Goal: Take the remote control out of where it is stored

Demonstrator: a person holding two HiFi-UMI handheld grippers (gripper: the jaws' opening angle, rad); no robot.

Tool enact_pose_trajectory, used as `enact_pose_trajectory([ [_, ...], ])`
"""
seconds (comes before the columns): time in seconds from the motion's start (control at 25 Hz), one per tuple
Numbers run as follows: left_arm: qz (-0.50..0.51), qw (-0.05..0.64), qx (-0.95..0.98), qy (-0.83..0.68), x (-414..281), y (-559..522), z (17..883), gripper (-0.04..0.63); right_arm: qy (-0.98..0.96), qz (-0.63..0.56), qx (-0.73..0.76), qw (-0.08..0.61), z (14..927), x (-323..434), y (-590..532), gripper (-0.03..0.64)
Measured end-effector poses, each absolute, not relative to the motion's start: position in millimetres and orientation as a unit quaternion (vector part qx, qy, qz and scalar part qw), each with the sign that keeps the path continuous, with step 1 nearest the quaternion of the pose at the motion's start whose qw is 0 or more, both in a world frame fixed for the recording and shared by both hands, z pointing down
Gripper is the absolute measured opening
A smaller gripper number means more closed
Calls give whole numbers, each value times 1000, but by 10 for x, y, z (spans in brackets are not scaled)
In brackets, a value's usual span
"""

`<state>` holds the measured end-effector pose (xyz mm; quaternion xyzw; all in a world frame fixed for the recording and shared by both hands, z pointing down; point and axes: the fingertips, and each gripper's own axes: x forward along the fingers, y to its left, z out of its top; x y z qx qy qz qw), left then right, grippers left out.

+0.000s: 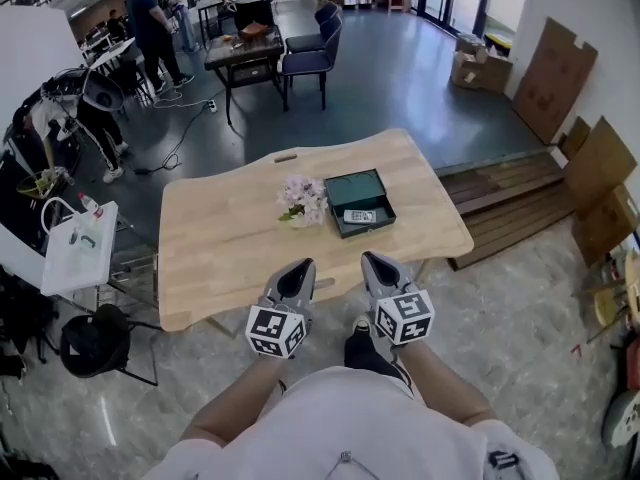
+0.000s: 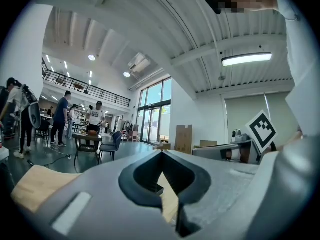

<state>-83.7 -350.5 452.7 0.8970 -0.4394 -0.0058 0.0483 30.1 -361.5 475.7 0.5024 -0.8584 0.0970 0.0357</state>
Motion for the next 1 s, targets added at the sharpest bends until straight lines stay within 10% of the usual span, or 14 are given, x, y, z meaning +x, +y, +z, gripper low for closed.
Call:
enact_pose_trajectory([
  [1.0, 19, 83, 853, -515, -270, -5933, 4737, 1, -889, 161, 422, 74, 5163, 882, -6311, 28],
])
